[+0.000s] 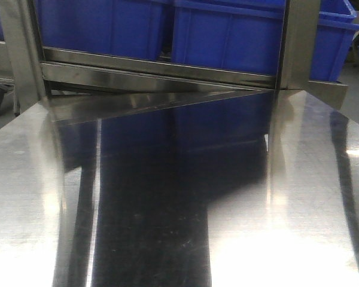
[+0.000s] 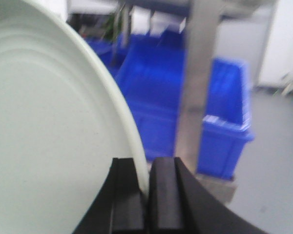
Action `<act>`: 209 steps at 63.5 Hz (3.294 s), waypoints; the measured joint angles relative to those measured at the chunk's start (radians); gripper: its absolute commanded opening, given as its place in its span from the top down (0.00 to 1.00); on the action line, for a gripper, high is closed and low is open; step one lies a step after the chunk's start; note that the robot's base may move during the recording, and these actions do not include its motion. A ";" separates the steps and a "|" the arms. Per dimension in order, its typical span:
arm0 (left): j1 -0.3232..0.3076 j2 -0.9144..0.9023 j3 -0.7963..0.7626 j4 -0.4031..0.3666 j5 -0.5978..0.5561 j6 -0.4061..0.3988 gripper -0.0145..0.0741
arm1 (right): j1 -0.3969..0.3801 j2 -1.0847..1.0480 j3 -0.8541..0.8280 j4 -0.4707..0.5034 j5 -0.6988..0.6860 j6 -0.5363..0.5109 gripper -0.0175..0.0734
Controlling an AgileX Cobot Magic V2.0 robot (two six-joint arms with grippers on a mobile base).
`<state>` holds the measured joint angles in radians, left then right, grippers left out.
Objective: Place green plate on second shelf with right arm
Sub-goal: 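Hold the plate raised in the right gripper beside the table, then drive the base to the shelf of blue bins holding the plate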
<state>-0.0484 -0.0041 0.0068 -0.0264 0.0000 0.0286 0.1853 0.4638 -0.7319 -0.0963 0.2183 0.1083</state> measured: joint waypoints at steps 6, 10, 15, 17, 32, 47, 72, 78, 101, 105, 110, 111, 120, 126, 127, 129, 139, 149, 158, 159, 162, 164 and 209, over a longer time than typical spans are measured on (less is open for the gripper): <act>0.000 0.000 0.000 0.000 0.000 0.000 0.69 | -0.079 -0.086 0.082 -0.006 -0.065 -0.004 0.75; 0.000 0.000 0.000 0.000 0.000 0.000 0.69 | -0.114 -0.133 0.134 -0.008 -0.084 -0.004 0.75; 0.000 0.000 0.000 0.000 0.000 0.000 0.69 | -0.137 -0.173 0.215 -0.001 -0.097 -0.006 0.75; 0.000 0.000 0.000 0.000 0.000 0.000 0.69 | -0.139 -0.187 0.244 0.009 -0.103 -0.006 0.75; 0.000 0.000 0.000 0.000 0.000 0.000 0.69 | -0.139 -0.322 0.498 0.056 -0.242 -0.008 0.75; 0.000 0.000 0.000 0.000 0.000 0.000 0.69 | -0.131 -0.443 0.667 0.060 -0.341 0.064 0.75; 0.000 0.000 0.000 0.000 0.000 0.000 0.69 | -0.086 -0.473 0.766 0.156 -0.360 -0.041 0.75; 0.000 0.000 0.000 0.000 0.000 0.000 0.69 | -0.086 -0.473 0.766 0.169 -0.362 -0.108 0.75; 0.000 0.000 0.000 0.000 0.000 0.000 0.69 | -0.085 -0.473 0.766 0.175 -0.381 -0.158 0.75; 0.000 0.000 0.000 0.000 0.000 0.000 0.69 | -0.085 -0.473 0.766 0.175 -0.381 -0.159 0.75; 0.000 0.000 0.000 0.000 0.000 0.000 0.69 | -0.085 -0.473 0.766 0.175 -0.381 -0.159 0.75; 0.000 0.000 0.000 0.000 0.000 0.000 0.69 | -0.085 -0.473 0.766 0.175 -0.381 -0.159 0.75; 0.000 0.000 0.000 0.000 0.000 0.000 0.69 | -0.085 -0.473 0.766 0.175 -0.381 -0.160 0.75; 0.000 0.000 0.000 0.000 0.000 0.000 0.69 | -0.085 -0.473 0.766 0.175 -0.381 -0.162 0.75; 0.000 0.000 0.000 0.000 0.000 0.000 0.69 | -0.085 -0.473 0.766 0.175 -0.381 -0.162 0.75; 0.000 0.000 0.000 0.000 0.000 0.000 0.69 | -0.085 -0.473 0.766 0.175 -0.381 -0.162 0.75; 0.000 0.000 0.000 0.000 0.000 0.000 0.69 | -0.085 -0.473 0.766 0.175 -0.381 -0.162 0.75; 0.000 0.000 0.000 0.000 0.000 0.000 0.69 | -0.085 -0.473 0.766 0.175 -0.381 -0.162 0.75; 0.000 0.000 0.000 0.000 0.000 0.000 0.69 | -0.085 -0.473 0.766 0.175 -0.381 -0.162 0.75; 0.000 0.000 0.000 0.000 0.000 0.000 0.69 | -0.085 -0.473 0.766 0.175 -0.381 -0.162 0.75; 0.000 0.000 0.000 0.000 0.000 0.000 0.69 | -0.085 -0.473 0.766 0.175 -0.381 -0.162 0.75; 0.000 0.000 0.000 0.000 0.000 0.000 0.69 | -0.085 -0.473 0.766 0.175 -0.381 -0.162 0.75; 0.000 0.000 0.000 0.000 0.000 0.000 0.69 | -0.085 -0.473 0.766 0.175 -0.383 -0.162 0.75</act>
<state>-0.0484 -0.0041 0.0068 -0.0264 0.0000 0.0286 0.1004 -0.0094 0.0346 0.0787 -0.1648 -0.0533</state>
